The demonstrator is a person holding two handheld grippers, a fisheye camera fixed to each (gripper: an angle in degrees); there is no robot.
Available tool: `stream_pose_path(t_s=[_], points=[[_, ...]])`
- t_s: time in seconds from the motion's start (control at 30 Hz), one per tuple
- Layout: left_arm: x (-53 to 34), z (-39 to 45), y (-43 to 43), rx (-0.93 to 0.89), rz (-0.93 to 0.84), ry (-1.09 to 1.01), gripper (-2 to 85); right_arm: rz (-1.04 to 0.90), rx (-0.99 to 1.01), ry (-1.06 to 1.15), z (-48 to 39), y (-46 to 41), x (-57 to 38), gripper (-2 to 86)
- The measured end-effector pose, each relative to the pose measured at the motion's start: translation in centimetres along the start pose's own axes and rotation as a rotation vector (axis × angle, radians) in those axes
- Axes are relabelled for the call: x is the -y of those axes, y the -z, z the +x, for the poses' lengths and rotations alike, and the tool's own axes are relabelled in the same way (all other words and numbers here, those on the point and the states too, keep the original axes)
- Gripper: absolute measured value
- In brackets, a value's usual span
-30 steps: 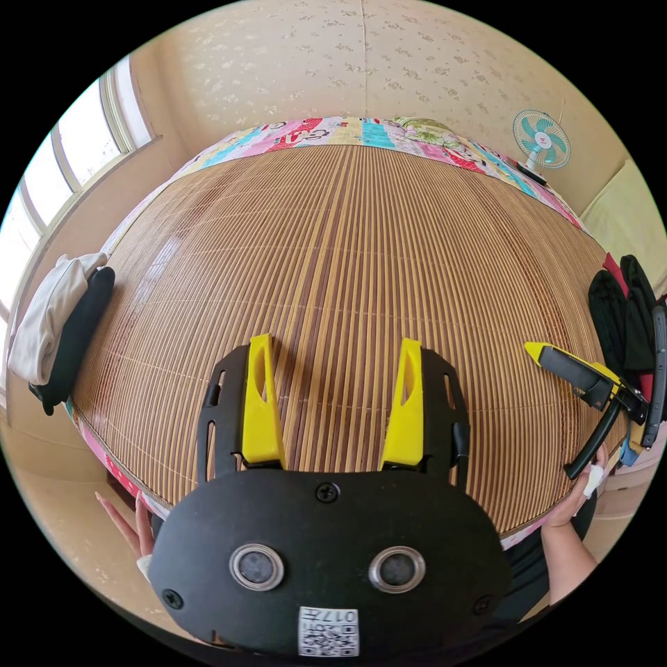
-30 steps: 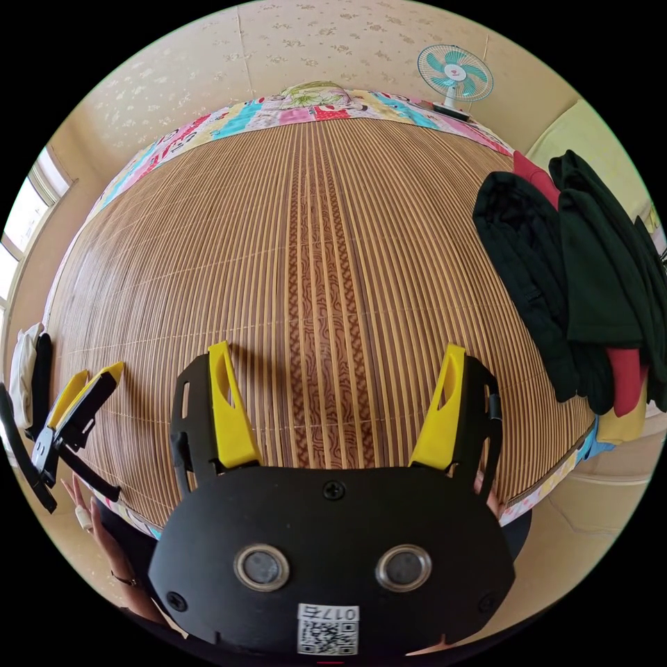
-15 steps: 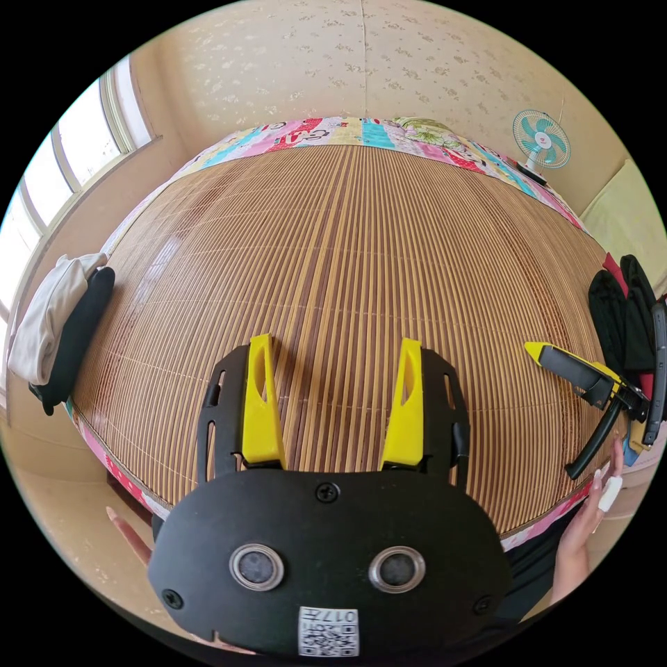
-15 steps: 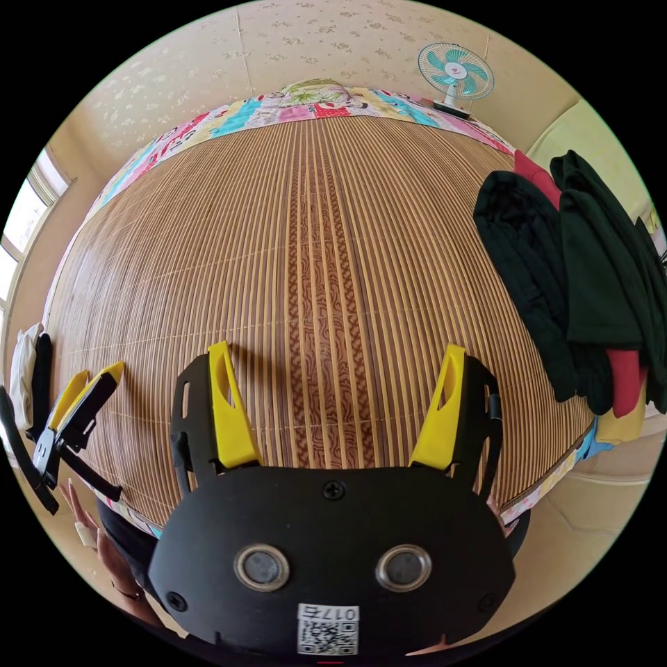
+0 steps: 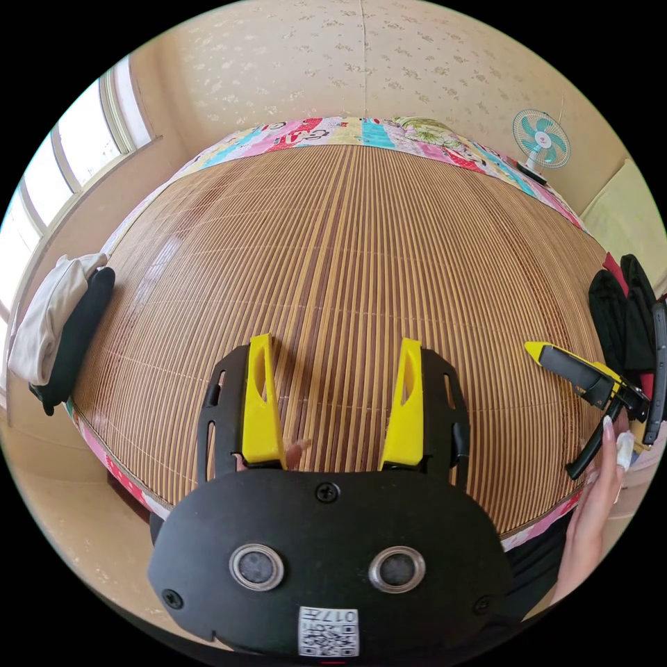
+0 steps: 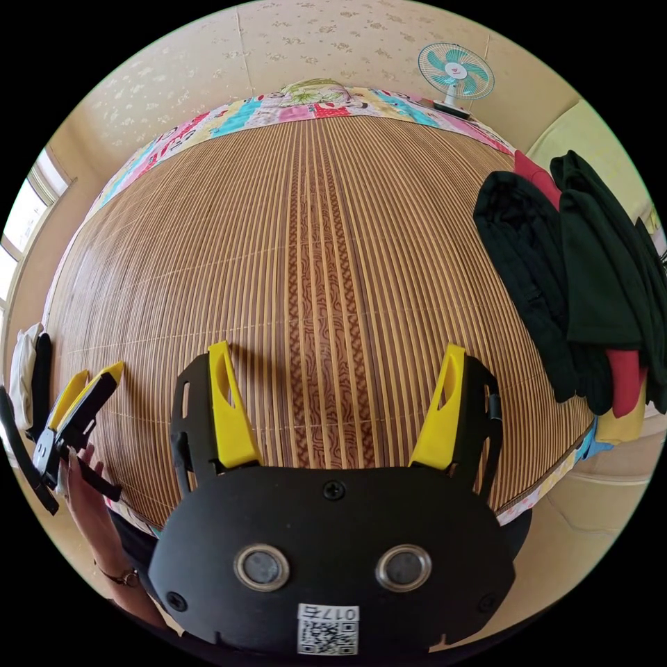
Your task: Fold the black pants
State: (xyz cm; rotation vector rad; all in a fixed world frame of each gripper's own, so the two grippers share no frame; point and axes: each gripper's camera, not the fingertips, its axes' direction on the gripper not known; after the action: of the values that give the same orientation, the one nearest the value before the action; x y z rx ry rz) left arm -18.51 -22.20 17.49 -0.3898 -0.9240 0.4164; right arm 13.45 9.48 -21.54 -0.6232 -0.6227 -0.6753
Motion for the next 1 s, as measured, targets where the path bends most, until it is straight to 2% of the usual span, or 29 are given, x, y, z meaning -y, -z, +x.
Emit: stream_pose_path(t_s=[0.3,0.37,0.4,0.47,0.57,0.77,0.9,0.97,1.0], points=[[1.1,1.0,-0.2,-0.009,-0.013,-0.003,23.4,-0.002,0.0,-0.003,-0.4,-0.1,1.1,38.4],[1.2,0.4,0.1,-0.031,-0.011,0.016,20.5,-0.001,-0.002,-0.003,-0.4,-0.1,1.4,38.4],[0.9,-0.7,0.6,-0.02,0.002,0.059,16.2,-0.001,-0.001,-0.003,-0.4,-0.1,1.4,38.4],[-0.2,-3.2,2.2,-0.036,0.061,0.113,14.4,-0.002,0.001,-0.004,-0.4,-0.2,1.7,38.3],[-2.7,-9.7,6.1,-0.001,0.18,0.216,16.6,-0.002,0.002,-0.004,-0.2,-0.2,2.1,38.4],[-4.7,-27.9,14.5,0.193,0.375,0.488,17.4,-0.002,0.005,-0.004,0.3,-0.4,2.7,38.4],[0.1,-36.9,14.5,0.325,0.291,0.533,17.9,-0.016,0.008,0.007,0.8,-0.5,3.3,38.1],[2.7,-39.7,11.3,0.324,0.185,0.522,17.4,-0.038,0.012,0.016,1.3,-0.5,3.7,37.1],[4.1,-41.4,8.1,0.3,0.051,0.519,17.3,-0.048,0.011,0.019,1.4,-0.4,3.7,36.5]])
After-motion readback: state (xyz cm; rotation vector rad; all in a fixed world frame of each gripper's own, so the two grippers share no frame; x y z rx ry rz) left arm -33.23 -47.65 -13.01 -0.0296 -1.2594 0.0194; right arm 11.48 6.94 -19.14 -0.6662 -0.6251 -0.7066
